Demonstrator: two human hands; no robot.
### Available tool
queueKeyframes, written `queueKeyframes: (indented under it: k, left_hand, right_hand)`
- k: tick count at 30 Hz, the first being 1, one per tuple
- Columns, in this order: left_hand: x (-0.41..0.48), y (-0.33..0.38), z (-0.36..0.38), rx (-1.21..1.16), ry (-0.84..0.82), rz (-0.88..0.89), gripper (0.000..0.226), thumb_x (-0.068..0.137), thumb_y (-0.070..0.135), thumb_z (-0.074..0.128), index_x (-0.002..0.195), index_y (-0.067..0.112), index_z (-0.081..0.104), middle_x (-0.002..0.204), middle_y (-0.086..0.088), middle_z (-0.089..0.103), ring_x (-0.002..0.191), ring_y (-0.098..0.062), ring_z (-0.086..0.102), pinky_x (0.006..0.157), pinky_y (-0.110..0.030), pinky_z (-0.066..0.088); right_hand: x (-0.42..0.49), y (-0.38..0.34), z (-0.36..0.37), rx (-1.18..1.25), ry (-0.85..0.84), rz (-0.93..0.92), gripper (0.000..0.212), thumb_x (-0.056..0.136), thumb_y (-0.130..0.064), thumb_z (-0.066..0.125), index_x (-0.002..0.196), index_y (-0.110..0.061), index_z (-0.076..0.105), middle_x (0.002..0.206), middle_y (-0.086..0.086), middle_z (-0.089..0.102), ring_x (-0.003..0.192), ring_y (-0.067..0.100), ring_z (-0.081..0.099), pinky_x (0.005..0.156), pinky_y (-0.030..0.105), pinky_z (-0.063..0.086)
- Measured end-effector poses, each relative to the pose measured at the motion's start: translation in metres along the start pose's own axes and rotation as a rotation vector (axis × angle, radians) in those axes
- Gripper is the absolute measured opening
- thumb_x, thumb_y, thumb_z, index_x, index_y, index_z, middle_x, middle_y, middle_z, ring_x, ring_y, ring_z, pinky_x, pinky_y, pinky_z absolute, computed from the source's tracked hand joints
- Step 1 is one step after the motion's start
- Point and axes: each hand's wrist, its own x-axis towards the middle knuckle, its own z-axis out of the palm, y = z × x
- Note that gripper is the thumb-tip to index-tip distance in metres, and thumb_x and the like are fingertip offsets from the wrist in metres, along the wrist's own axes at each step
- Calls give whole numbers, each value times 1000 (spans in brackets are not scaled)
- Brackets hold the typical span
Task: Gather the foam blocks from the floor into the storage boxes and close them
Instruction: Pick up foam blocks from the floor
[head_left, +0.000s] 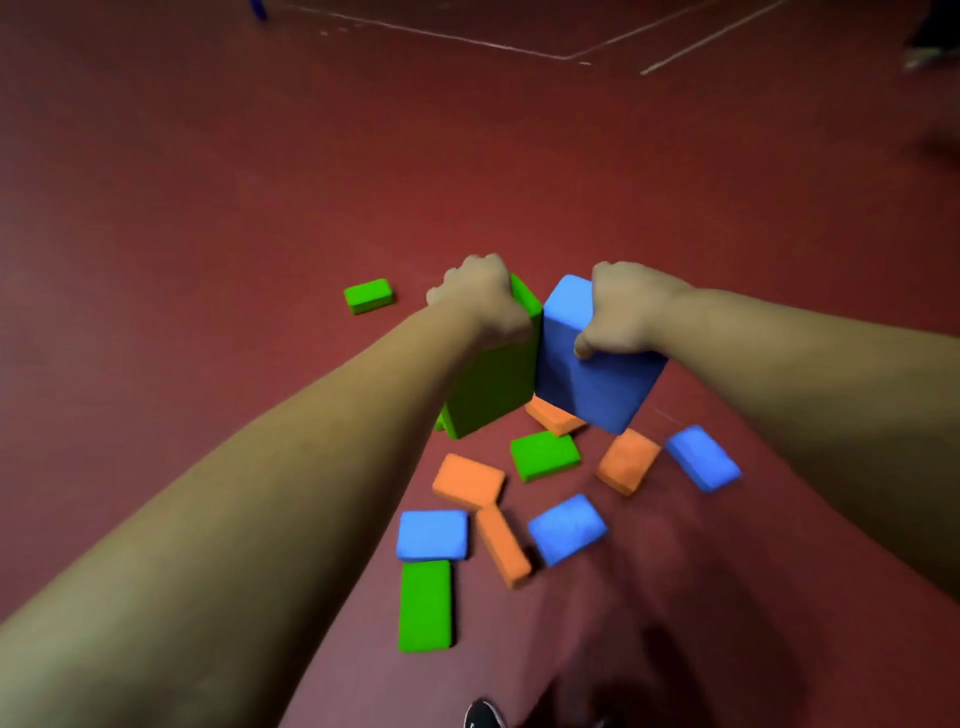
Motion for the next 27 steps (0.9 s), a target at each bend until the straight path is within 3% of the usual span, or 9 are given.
queueKeyframes:
  k: [6,12,19,22,27]
  left_hand:
    - [-44,149,70,62,-143,316,75,59,48,79,119,10,55,123,-15,60,115,-41,61,94,-50,56]
    - [-149,290,158,149,-265,573,87,56,58,84,123,12,53,126,-15,58,116,-41,60,94,-48,55]
    - [-370,431,286,202,-406,825,89,64,62,86,130,13,52,134,-15,58,123,-39,61,99,-47,54]
    - [-467,480,335,203,-502,906,86,67,58,86,131,12,52,133,-15,59,122,-38,61,97,-45,53]
    - [-622,549,390,158,-614,1131,88,67,58,88,130,6,54,129,-18,63,119,-36,62,92,-42,50]
  right_hand:
    - [-127,136,27,99,-28,310,62,63,-47,83,103,-17,47,112,9,61,94,35,63,68,37,51]
    - [-304,250,89,204,-36,572,65,60,-54,82,101,-20,45,105,5,56,97,33,62,73,40,54]
    - [-584,351,183,279,-80,851,71,63,-60,79,115,-19,54,117,8,62,103,32,63,75,38,50]
    - [-712,373,215,329,-91,1020,69,59,-62,78,107,-19,54,112,11,65,97,33,64,77,38,54]
    - [-907,373,263,421,-98,1328,67,60,-67,81,93,-19,50,103,13,66,82,31,55,67,35,46]
